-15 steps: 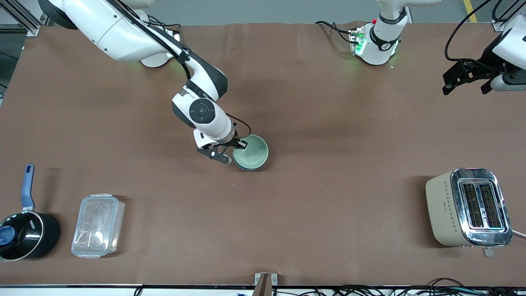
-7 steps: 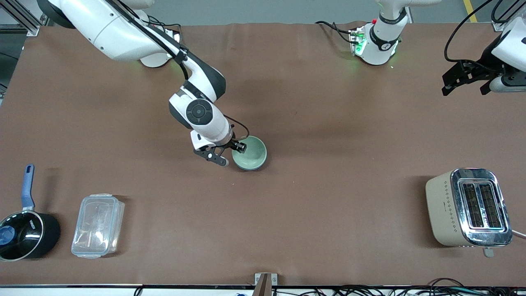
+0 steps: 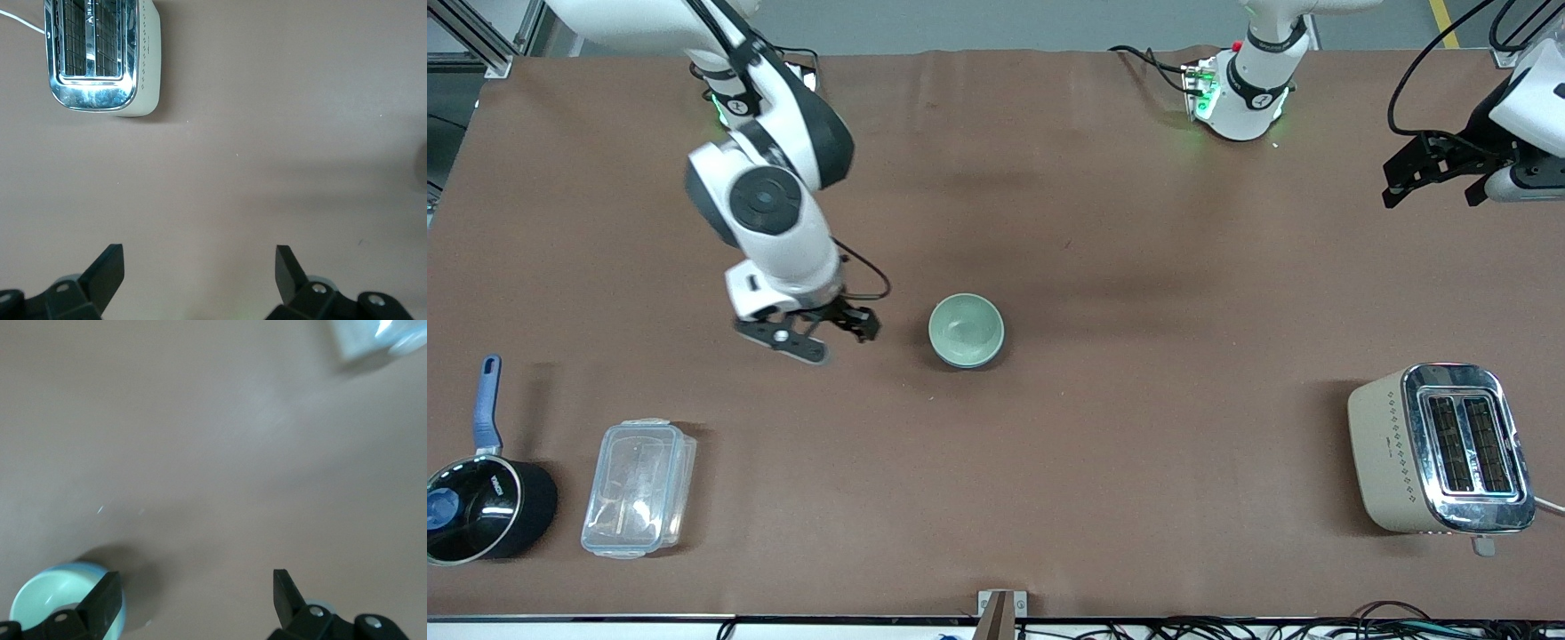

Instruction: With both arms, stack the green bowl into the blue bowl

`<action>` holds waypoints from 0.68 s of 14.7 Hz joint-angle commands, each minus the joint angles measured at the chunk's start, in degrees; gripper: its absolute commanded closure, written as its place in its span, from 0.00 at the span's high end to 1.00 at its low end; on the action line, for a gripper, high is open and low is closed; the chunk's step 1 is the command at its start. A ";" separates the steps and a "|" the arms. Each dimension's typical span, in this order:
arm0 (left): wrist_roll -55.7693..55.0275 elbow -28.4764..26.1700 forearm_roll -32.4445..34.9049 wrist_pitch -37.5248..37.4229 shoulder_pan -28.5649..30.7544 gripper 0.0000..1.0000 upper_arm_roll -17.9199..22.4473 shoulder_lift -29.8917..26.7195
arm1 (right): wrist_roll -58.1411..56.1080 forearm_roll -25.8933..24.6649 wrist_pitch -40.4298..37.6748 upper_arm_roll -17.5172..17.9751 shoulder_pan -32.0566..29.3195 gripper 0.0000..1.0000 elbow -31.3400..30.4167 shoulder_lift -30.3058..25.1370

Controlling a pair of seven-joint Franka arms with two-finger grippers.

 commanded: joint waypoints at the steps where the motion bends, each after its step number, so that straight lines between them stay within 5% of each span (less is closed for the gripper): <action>1: -0.21 0.34 0.81 -0.28 0.14 1.00 -0.19 0.01 | -7.32 0.20 -0.93 -3.75 0.00 1.00 -2.44 -7.04; 3: -0.13 0.25 0.81 -0.28 0.14 1.00 -0.19 0.01 | -14.09 2.03 -5.12 -6.56 0.00 1.00 -2.36 -11.09; 10: -0.04 0.52 0.90 -0.37 0.06 1.00 -0.19 0.45 | -44.23 17.33 -15.76 -25.97 0.09 1.00 -2.10 -23.05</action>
